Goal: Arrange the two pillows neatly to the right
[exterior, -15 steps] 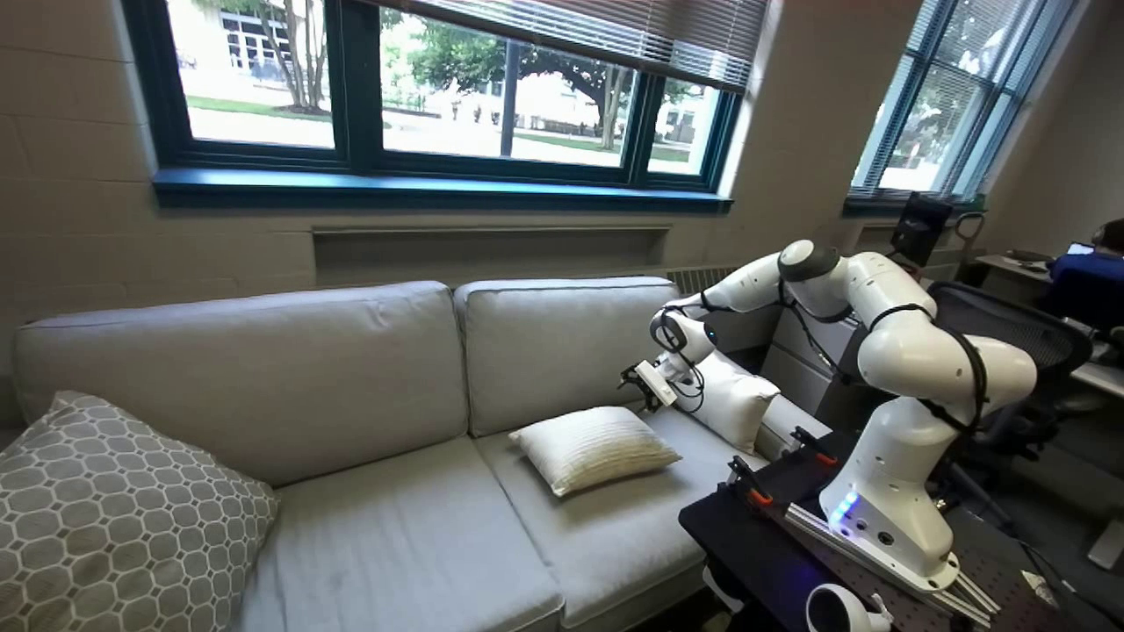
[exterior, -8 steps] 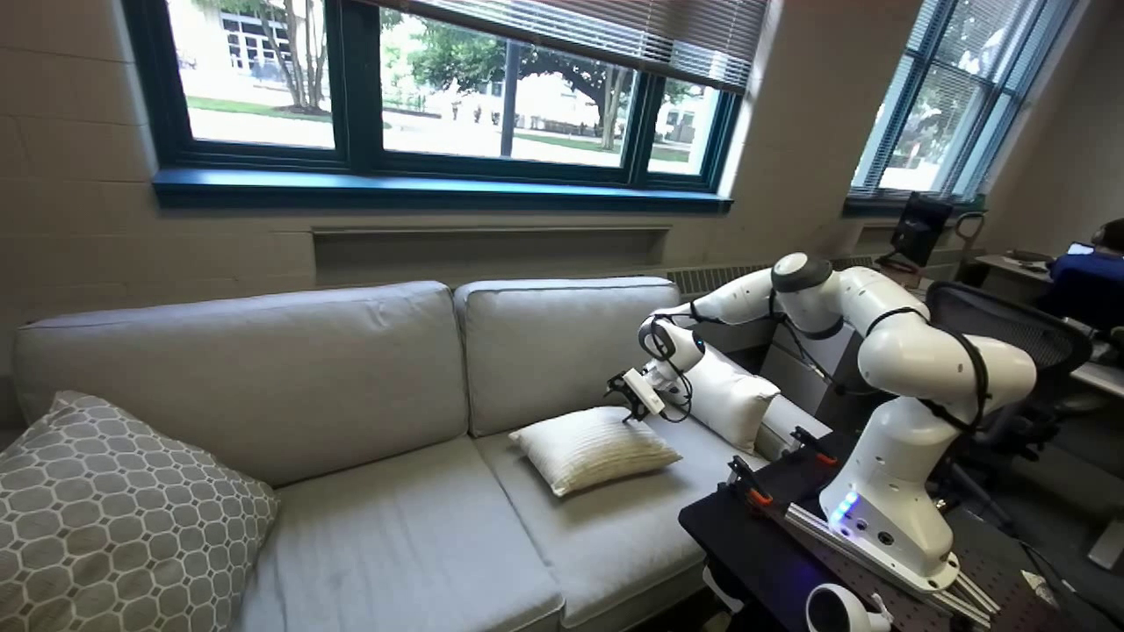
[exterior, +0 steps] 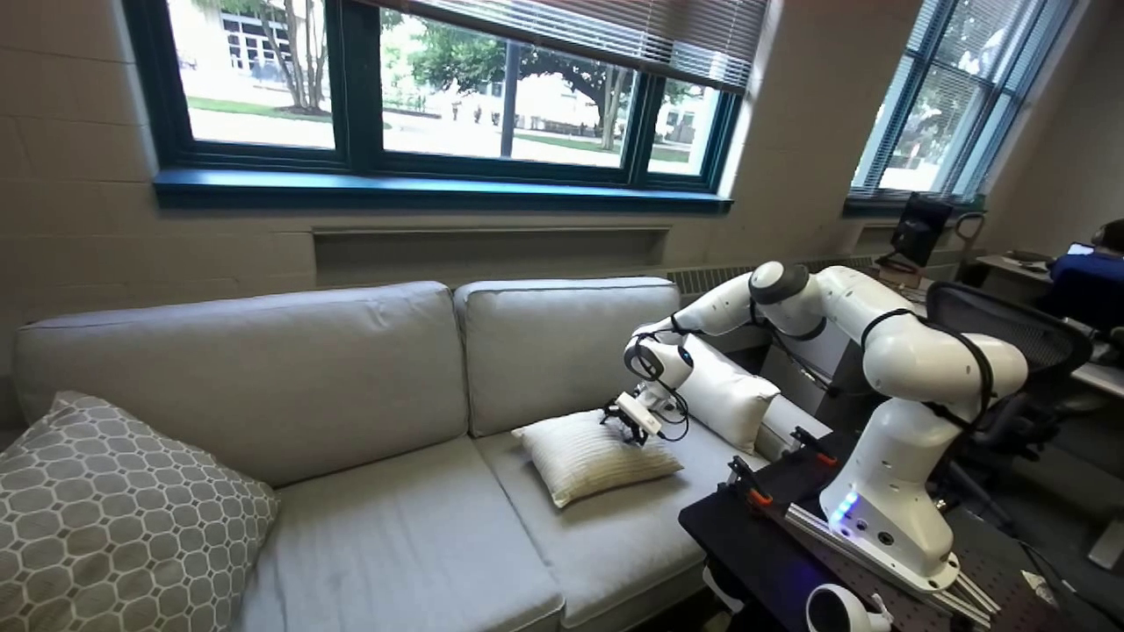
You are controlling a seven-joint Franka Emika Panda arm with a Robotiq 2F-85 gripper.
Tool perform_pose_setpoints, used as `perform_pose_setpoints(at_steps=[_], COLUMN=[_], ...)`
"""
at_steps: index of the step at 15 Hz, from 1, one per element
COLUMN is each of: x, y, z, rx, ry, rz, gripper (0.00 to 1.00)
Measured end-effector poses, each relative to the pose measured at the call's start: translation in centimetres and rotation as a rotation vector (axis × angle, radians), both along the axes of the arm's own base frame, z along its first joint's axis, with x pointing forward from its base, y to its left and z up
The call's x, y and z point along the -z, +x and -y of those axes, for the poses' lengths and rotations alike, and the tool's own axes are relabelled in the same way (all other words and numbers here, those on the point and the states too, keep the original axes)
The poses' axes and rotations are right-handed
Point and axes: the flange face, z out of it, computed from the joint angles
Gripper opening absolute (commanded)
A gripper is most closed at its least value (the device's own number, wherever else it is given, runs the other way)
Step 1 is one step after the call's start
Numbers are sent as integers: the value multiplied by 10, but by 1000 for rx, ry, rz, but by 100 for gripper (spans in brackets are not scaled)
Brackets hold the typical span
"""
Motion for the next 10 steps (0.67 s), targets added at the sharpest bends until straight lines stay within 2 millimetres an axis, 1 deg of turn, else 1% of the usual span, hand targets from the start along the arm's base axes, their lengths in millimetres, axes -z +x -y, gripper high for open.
perform_pose_setpoints(at_steps=[3, 4, 5, 7, 10], x=[18, 22, 25, 27, 25], y=[-19, -24, -27, -30, -25], z=[-2, -2, -3, -5, -4], rx=[8, 8, 9, 4, 1], ry=[-48, -60, -69, -83, -93], rz=[-60, -73, -84, -92, -79], gripper=[100, 96, 73, 69, 47])
